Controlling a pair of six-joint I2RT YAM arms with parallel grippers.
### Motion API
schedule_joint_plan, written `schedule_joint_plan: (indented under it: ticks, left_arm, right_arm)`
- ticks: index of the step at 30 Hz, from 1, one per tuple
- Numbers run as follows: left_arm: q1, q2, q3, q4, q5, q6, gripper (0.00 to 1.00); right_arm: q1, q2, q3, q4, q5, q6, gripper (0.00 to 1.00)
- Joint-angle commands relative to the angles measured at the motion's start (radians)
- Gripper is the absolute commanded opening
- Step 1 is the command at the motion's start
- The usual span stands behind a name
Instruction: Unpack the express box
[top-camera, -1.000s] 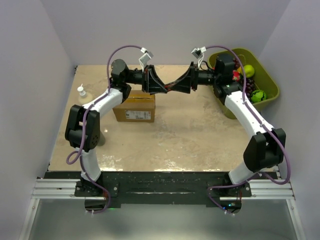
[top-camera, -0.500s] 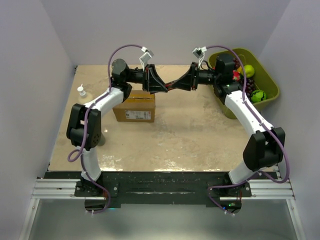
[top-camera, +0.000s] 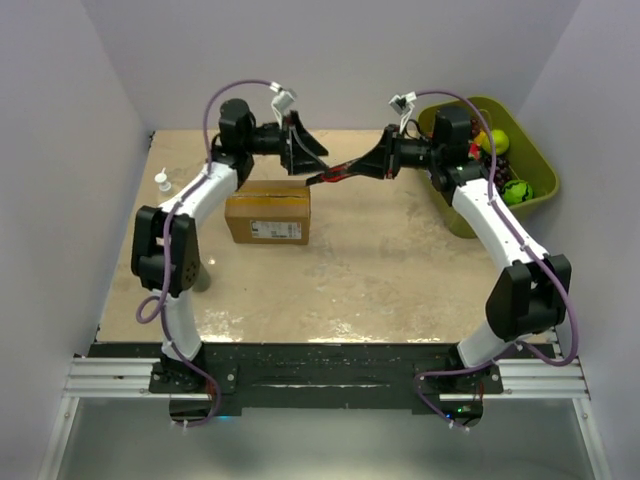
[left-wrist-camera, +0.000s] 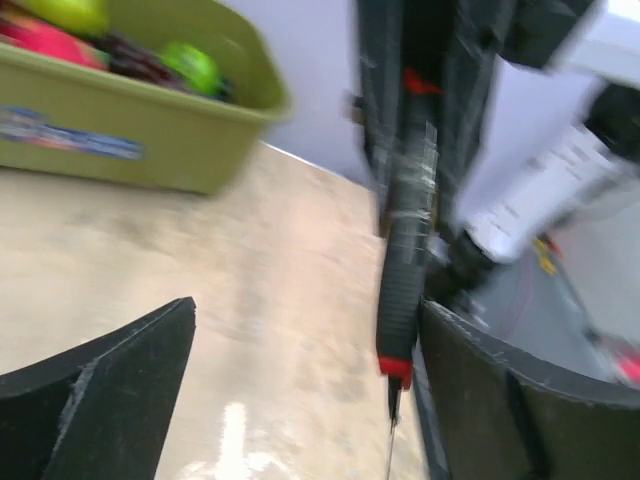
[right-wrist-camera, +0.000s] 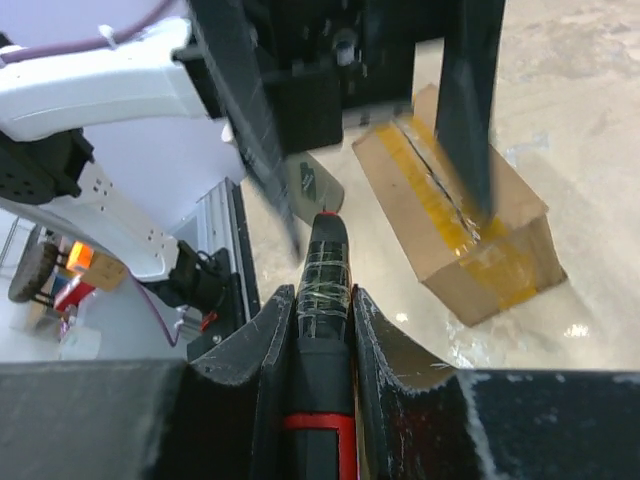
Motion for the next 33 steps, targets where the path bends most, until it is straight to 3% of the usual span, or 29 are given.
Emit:
schedule_joint_plan:
  ticks: [1,2,4,5,8,11,14,18,26,27,31,33]
  left_arm:
    - [0.105,-0.027,0.227,-0.727,-0.238,0.59,1.0]
    - [0.114,-0.03,0.306,-0.826,-0.298,0.813,1.0]
    - [0.109,-0.038,0.41,-1.132,-0.356,1.06,1.0]
    - [0.1,-0.043,0.429,-1.213,-0.414,1.257,1.0]
    - [0.07,-0.079,0.436,-1.48,-0.539,1.598,1.0]
    - [0.033,-0.133,0.365,-1.658,-0.635,1.854,1.0]
    - [-0.007,-0.185,0.259,-1.752,-0.731,2.02,1.0]
    - [-0.041,-0.234,0.121,-1.686,-0.817,2.085,1.0]
    - [-0.111,-0.339,-0.205,-1.102,-0.963,1.885,1.0]
    - [-0.121,-0.343,-0.224,-1.029,-0.97,1.863,1.0]
    - [-0.177,-0.287,-0.178,-0.981,-1.024,1.69,0.91]
    - [-0.182,-0.249,-0.122,-1.0,-1.053,1.517,0.86]
  right_arm:
    - [-0.08,-0.02,0.022,-0.08,0.181,0.095,0.0]
    - [-0.097,-0.02,0.006,-0.063,0.195,0.11,0.0]
    - [-0.103,-0.009,-0.029,-0.062,0.253,0.15,0.0]
    - [-0.102,-0.009,-0.052,-0.031,0.262,0.191,0.0]
    - [-0.105,-0.001,-0.127,0.082,0.298,0.323,0.0]
    - [-0.105,0.022,-0.159,0.15,0.299,0.36,0.0]
    - [-0.105,0.066,-0.159,0.211,0.281,0.371,0.0]
    - [-0.105,0.083,-0.159,0.265,0.253,0.383,0.0]
    - [-0.105,0.101,-0.146,0.245,0.207,0.322,0.0]
    - [-0.105,0.115,-0.14,0.24,0.204,0.318,0.0]
    - [-0.106,0.143,-0.117,0.236,0.197,0.318,0.0]
    - [-0.105,0.149,-0.112,0.225,0.201,0.314,0.0]
